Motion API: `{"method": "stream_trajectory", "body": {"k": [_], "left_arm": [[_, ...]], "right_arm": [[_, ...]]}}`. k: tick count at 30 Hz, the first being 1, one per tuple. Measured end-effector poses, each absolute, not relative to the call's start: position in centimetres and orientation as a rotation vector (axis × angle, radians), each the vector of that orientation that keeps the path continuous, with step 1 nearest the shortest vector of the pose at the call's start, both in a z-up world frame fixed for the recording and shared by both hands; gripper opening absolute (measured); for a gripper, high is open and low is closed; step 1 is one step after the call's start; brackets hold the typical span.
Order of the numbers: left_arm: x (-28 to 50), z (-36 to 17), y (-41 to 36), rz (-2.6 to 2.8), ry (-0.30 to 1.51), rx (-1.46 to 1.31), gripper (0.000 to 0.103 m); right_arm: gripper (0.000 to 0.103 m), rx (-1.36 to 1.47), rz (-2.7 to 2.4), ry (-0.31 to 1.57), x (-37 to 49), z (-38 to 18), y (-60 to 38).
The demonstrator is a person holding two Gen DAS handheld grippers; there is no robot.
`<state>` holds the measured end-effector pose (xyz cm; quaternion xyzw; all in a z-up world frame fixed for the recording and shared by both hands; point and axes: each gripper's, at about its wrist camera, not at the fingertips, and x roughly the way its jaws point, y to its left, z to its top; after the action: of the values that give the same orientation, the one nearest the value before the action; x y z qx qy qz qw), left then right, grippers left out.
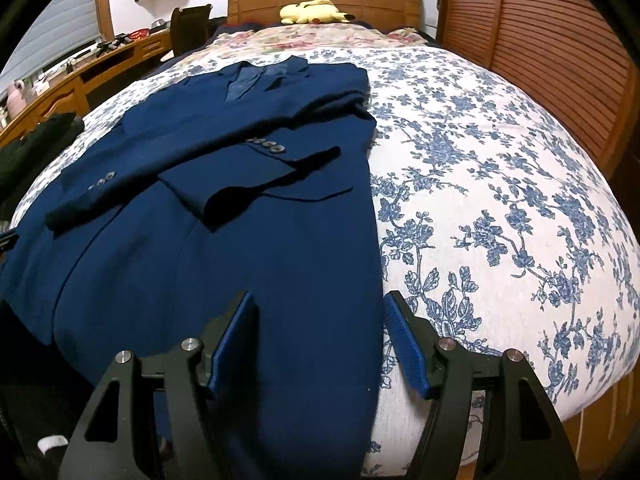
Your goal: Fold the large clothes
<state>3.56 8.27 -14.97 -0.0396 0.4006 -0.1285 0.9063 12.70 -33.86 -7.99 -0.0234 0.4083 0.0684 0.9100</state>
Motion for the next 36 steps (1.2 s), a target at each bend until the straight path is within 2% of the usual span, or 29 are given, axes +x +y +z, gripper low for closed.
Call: {"method": "stream_trajectory", "body": {"k": [8,10,12,13,16,17,22,36], "left_arm": [[3.2,-15.4,8.3,-0.264,0.848,-0.076,0.034],[3.1,-15.1,8.2,-0.261,0.840,-0.064,0.021],[2.4,-14.2,7.6,-0.256,0.802,-0.027,0.010],[2.4,-14.0,7.5,-0.267,0.802,-0.025,0.007],[2.5,-12.6,7.4,-0.271,0.777,-0.023,0.004],[2.4,-11.8,7.5,-0.276,0.759,-0.033,0.004],[2.1,-7.5,7.4,-0.292,0.658,-0.044,0.003],[0.5,3.9,4.6,-0.323,0.432,0.038,0.002]], "right_arm": [[0.069,-0.067,0.163,0.865,12.6,-7.9,-33.5],[0.066,-0.073,0.174,0.872,12.5,-7.9,-33.4],[0.050,-0.075,0.192,0.874,12.5,-7.7,-33.4],[0.038,-0.074,0.217,0.878,12.6,-7.6,-33.3],[0.011,-0.076,0.250,0.891,13.0,-7.1,-33.2],[0.008,-0.051,0.270,0.890,13.3,-6.8,-33.5],[0.006,0.025,0.348,0.822,13.9,-4.7,-33.8],[0.005,0.056,0.422,0.523,11.5,8.4,-33.9]]}}
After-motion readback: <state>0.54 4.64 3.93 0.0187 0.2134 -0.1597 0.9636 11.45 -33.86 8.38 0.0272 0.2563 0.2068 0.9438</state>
